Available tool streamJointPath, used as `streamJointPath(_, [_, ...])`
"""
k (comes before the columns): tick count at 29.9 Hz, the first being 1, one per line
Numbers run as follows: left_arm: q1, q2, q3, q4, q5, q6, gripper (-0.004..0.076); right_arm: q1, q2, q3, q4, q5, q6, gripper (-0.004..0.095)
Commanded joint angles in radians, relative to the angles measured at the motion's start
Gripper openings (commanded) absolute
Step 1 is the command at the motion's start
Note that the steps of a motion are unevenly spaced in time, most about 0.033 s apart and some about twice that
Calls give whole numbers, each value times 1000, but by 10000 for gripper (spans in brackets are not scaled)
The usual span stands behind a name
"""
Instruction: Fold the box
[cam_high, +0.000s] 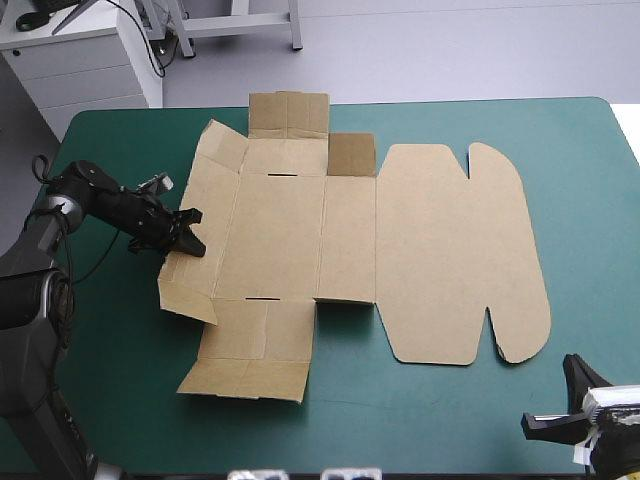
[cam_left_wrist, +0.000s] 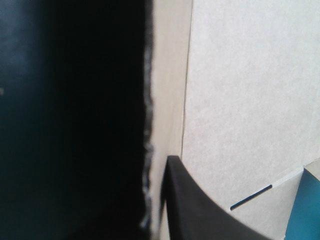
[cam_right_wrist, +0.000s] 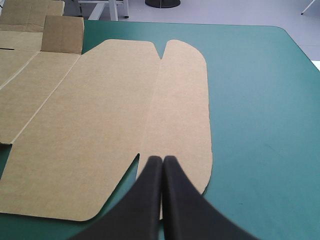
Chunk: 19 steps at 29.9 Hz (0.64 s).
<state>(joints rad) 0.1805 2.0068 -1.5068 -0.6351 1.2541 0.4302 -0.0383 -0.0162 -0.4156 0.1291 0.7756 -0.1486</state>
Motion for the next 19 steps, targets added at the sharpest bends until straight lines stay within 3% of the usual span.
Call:
streamJointPath(1, [6, -45, -42, 120, 42, -12, -2, -3, -18, -34, 1, -74, -8, -19])
streamJointPath(4, [3, -87, -65, 214, 42, 46, -4, -3, -18, -34, 5, -89, -8, -19])
streamJointPath(11, [-14, -214, -179, 286, 38, 170, -8, -3, -18, -34, 19, -253, -8, -19])
streamJointPath(19, [-239, -296, -289, 577, 34, 364, -8, -3, -18, -34, 45, -223, -8, -19])
